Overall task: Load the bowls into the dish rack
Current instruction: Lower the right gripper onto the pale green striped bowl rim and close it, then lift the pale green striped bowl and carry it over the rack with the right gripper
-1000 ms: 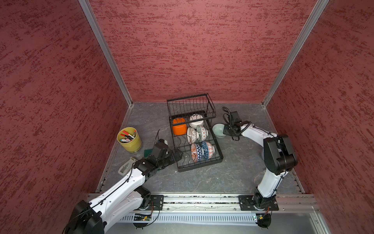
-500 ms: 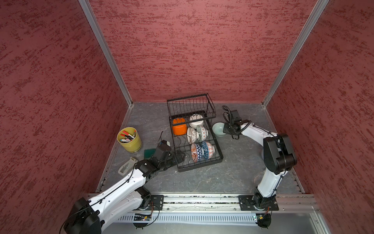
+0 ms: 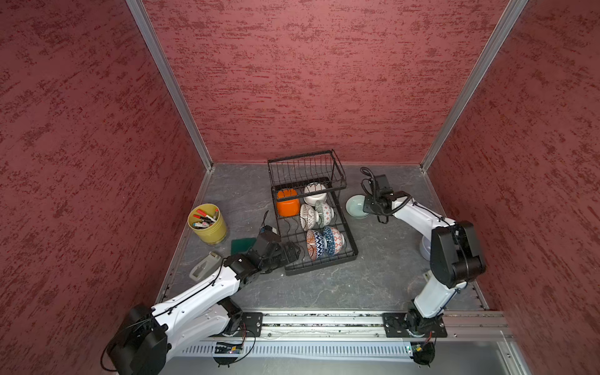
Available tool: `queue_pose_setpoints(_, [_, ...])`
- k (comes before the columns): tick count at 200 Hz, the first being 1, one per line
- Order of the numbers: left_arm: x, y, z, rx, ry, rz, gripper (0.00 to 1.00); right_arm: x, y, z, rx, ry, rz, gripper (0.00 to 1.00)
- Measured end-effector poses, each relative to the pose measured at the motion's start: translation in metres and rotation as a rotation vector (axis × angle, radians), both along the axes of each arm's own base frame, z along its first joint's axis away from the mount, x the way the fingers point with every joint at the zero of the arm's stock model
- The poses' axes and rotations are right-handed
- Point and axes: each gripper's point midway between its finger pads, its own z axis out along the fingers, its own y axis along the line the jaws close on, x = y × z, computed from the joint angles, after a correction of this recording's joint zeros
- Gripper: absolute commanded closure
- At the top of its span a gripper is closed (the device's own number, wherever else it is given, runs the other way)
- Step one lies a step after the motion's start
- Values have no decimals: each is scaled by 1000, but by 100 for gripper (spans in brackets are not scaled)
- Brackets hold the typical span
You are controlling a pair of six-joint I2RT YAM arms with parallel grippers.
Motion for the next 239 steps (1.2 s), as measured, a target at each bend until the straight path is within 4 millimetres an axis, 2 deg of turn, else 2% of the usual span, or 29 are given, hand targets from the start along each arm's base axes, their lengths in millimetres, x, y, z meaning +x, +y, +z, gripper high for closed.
queue_pose_setpoints(60, [6,-8,-3,19,1,-8,0,-20,-8,38,-10,-72,13,100])
queue_pose_setpoints(101, [8,-14,-7,47,8,-19,1,-37,-15,57,-19,-103,8,100])
queue_pose_setpoints(171, [12,-40,-8,63,15,-74,0,-54,-25,66,-52,-104,-5,100])
queue_pose_setpoints(205, [18,-58,-8,63,14,-108,0,-58,-29,68,-65,-103,-12,100])
queue_pose_setpoints(239, [24,-80,-5,49,9,-156,0,-62,-34,77,-86,-123,-22,100])
